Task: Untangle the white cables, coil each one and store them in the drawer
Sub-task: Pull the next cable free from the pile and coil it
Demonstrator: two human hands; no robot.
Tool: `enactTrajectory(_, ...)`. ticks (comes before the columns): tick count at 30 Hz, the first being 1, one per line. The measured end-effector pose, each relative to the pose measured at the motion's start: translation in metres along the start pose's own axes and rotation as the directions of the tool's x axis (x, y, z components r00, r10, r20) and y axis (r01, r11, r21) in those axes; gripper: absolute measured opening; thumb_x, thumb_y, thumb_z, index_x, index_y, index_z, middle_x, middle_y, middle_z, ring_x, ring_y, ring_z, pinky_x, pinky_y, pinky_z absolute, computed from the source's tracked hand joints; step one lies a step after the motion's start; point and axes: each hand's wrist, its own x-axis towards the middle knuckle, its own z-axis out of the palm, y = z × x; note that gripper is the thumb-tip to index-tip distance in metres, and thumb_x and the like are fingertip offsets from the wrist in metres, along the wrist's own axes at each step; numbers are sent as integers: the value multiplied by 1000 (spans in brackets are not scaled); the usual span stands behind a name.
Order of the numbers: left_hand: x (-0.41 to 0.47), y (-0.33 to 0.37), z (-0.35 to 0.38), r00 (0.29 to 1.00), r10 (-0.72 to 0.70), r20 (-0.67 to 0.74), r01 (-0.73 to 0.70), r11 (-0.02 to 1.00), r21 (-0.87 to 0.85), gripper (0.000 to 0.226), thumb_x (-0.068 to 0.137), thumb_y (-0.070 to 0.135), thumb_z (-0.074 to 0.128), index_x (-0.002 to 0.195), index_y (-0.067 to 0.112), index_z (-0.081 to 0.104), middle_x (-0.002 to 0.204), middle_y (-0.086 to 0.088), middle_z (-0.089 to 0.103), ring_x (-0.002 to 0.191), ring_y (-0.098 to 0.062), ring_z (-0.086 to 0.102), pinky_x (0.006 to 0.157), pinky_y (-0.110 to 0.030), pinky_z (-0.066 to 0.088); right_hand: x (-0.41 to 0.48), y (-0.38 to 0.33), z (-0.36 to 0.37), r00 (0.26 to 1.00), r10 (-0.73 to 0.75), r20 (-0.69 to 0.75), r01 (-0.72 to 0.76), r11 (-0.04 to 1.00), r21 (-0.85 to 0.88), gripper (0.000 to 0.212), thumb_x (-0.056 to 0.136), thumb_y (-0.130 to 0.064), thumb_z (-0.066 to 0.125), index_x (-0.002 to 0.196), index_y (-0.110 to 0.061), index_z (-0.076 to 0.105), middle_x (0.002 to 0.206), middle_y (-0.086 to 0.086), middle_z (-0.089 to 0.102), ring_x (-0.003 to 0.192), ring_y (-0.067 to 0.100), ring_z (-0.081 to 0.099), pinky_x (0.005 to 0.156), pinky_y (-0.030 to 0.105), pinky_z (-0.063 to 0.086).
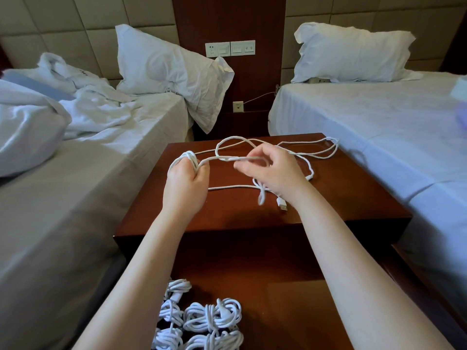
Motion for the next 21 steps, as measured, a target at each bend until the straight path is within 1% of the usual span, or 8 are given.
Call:
enactTrajectory(3, 0, -1, 0, 1000, -28, 5, 28, 998, 56, 46, 96, 16, 47, 58, 14, 22, 63, 3, 31, 58, -12, 34, 49, -20, 26, -4, 2, 11, 971, -179, -158, 149, 972, -181, 21, 83, -29, 75, 83, -19, 57, 68, -9, 58, 61, 1, 58, 50, 16, 46)
enactTrajectory(6, 2, -7, -3, 995, -95, -9, 95, 993, 68, 44, 96, 16, 46, 59, 13, 23, 64, 2, 32, 60, -15, 32, 56, -30, 21, -2, 1, 18, 826, -489, -282, 397, 858, -324, 20, 78, -24, 79, 78, -16, 60, 73, -4, 63, 64, 11, 57, 56, 21, 49)
enactTrajectory(8, 6, -14, -7, 986, -166, -25, 167, 985, 50, 42, 95, 15, 46, 60, 12, 24, 64, 1, 33, 59, -16, 31, 57, -32, 20, 0, 3, 20, 763, -606, -225, 504, 775, -381, 20, 74, -29, 82, 75, -15, 68, 69, -4, 58, 64, 7, 48, 60, 15, 36)
enactTrajectory(11, 12, -23, -15, 956, -291, -33, 291, 957, -13, 41, 93, 15, 47, 60, 14, 23, 61, 1, 30, 57, -18, 27, 53, -36, 20, -1, 10, 24, 754, -651, -84, 564, 708, -425, 27, 78, -50, 69, 76, -24, 78, 64, -6, 46, 66, 8, 40, 62, 23, 28)
enactTrajectory(13, 13, -21, -19, 952, -304, -40, 304, 953, -12, 43, 93, 15, 48, 59, 14, 21, 61, 2, 28, 55, -17, 24, 52, -34, 23, -2, 14, 30, 761, -646, -56, 543, 683, -489, 31, 84, -52, 60, 77, -28, 79, 64, -7, 41, 66, 9, 38, 62, 28, 27)
enactTrajectory(16, 12, -16, -19, 961, -272, -49, 270, 962, -32, 46, 94, 17, 51, 59, 15, 21, 61, 2, 28, 54, -15, 25, 53, -35, 24, 0, 21, 35, 795, -601, -75, 426, 643, -636, 17, 86, -40, 67, 80, -30, 79, 69, -9, 41, 72, 10, 36, 66, 30, 26)
enactTrajectory(19, 18, -21, -25, 944, -318, -84, 303, 940, -157, 39, 88, 25, 53, 59, 9, 33, 63, -5, 41, 58, -20, 36, 59, -35, 36, 1, 42, 26, 897, -427, -113, 212, 640, -738, 17, 85, -39, 69, 80, -27, 79, 82, 0, 61, 85, 18, 49, 76, 36, 35)
enactTrajectory(21, 21, -24, -31, 937, -335, -97, 327, 941, -93, 36, 89, 23, 52, 61, 6, 36, 64, -7, 43, 59, -21, 37, 62, -37, 34, 0, 52, 15, 919, -358, -166, 135, 681, -719, 16, 85, -37, 70, 79, -25, 79, 86, 2, 67, 90, 23, 54, 82, 39, 40)
